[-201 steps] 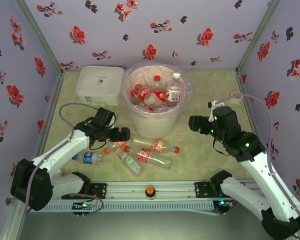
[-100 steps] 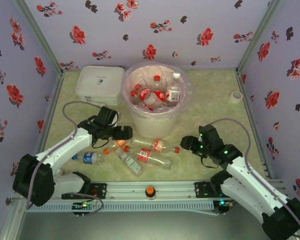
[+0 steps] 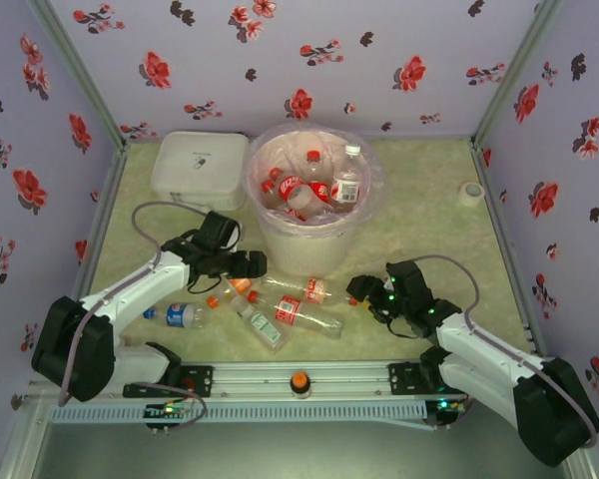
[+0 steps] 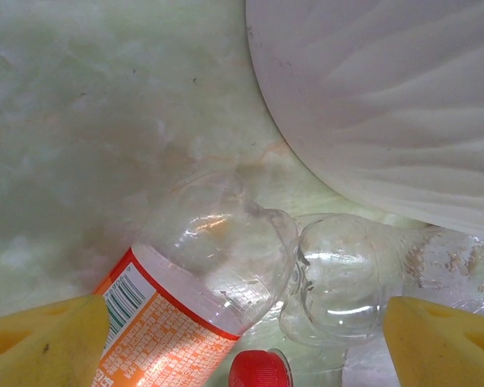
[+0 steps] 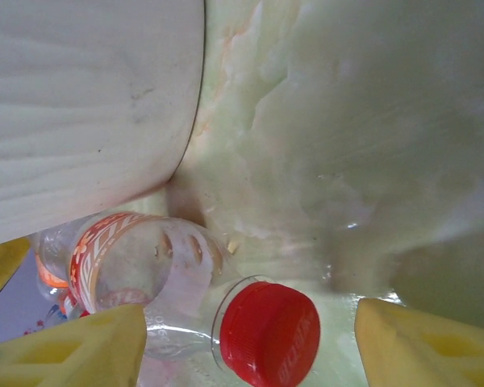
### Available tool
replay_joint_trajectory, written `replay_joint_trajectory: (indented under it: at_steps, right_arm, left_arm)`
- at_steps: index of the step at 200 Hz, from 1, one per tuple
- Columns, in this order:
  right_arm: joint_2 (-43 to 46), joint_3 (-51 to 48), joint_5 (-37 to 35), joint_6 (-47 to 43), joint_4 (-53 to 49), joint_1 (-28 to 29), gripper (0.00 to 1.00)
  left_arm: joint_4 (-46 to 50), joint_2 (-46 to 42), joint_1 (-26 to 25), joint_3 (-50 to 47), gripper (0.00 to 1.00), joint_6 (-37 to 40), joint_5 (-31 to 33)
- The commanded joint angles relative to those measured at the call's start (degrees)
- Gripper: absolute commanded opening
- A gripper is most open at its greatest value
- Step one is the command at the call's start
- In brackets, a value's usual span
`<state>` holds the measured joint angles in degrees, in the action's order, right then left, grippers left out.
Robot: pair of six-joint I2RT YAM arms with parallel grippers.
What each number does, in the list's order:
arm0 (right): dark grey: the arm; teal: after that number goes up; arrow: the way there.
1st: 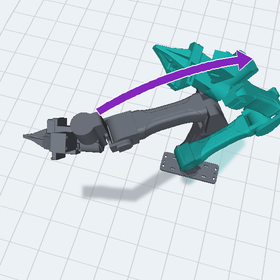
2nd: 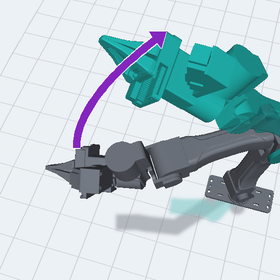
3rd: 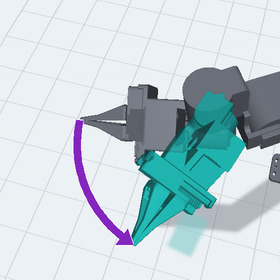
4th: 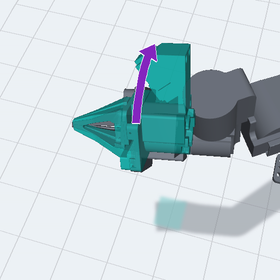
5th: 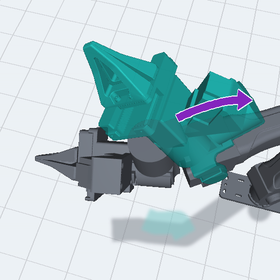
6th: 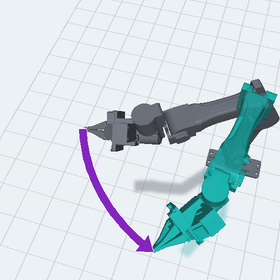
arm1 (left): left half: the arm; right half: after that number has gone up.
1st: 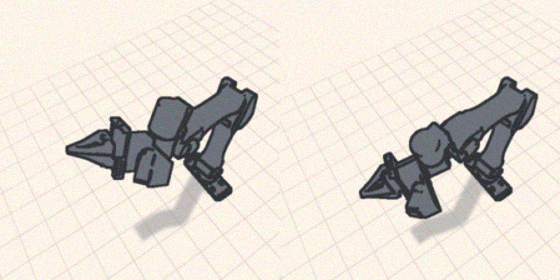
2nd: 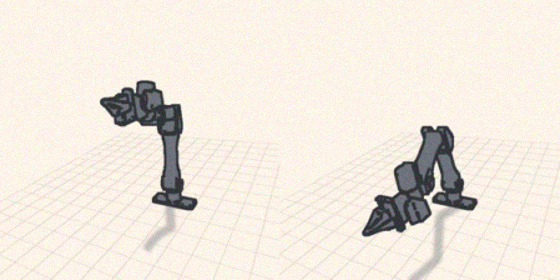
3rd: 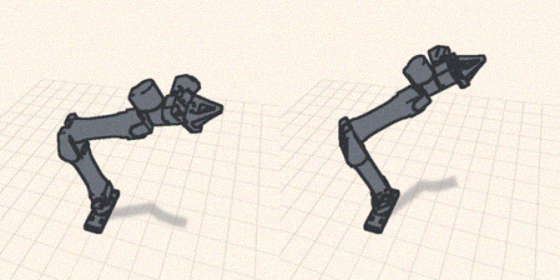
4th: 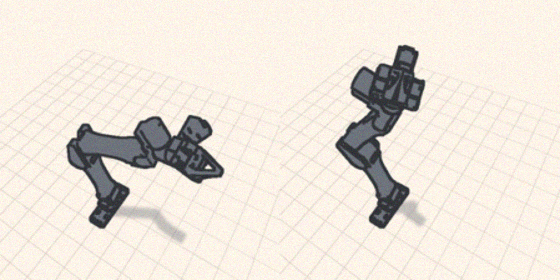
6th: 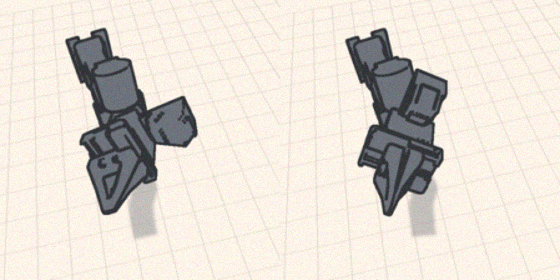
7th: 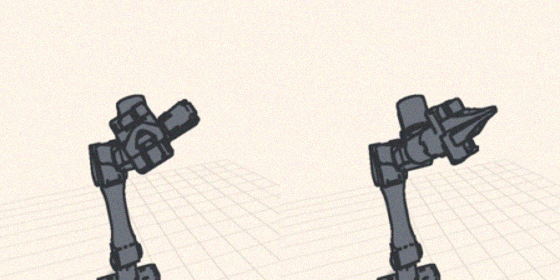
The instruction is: Put the plastic bottles in the bin
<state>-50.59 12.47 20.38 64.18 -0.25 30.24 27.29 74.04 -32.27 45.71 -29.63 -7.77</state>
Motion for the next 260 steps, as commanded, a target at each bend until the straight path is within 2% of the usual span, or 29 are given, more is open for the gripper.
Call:
replay_joint_trajectory:
  at_steps: [1, 74, 114, 217, 260]
  right_arm:
    - [-1.51, -0.78, 2.6, 1.25, 4.74, -0.18, 0.69]
    - [-3.02, -2.7, 2.31, 4.52, 9.42, 1.84, 0.62]
    - [-1.15, -2.58, 1.22, 5.73, 9.21, 2.1, 0.54]
    - [5.96, 2.95, -1.73, 1.39, -2.83, 1.8, 0.28]
    - [9.53, 11.65, -5.82, -7.01, -18.1, 0.88, 0.2]
  left_arm:
    - [-1.18, 0.75, -0.44, 0.43, 0.88, -0.74, -0.93]
    - [-2.06, 1.28, -0.69, 0.35, 0.87, -1.44, -0.84]
    - [-2.42, 1.55, -0.69, 0.36, 0.86, -1.57, -0.88]
    - [-2.33, 1.02, -0.73, 0.43, 0.87, -1.3, -0.69]
    - [-0.63, 0.77, -0.71, 1.8, 0.87, -0.02, 0.16]
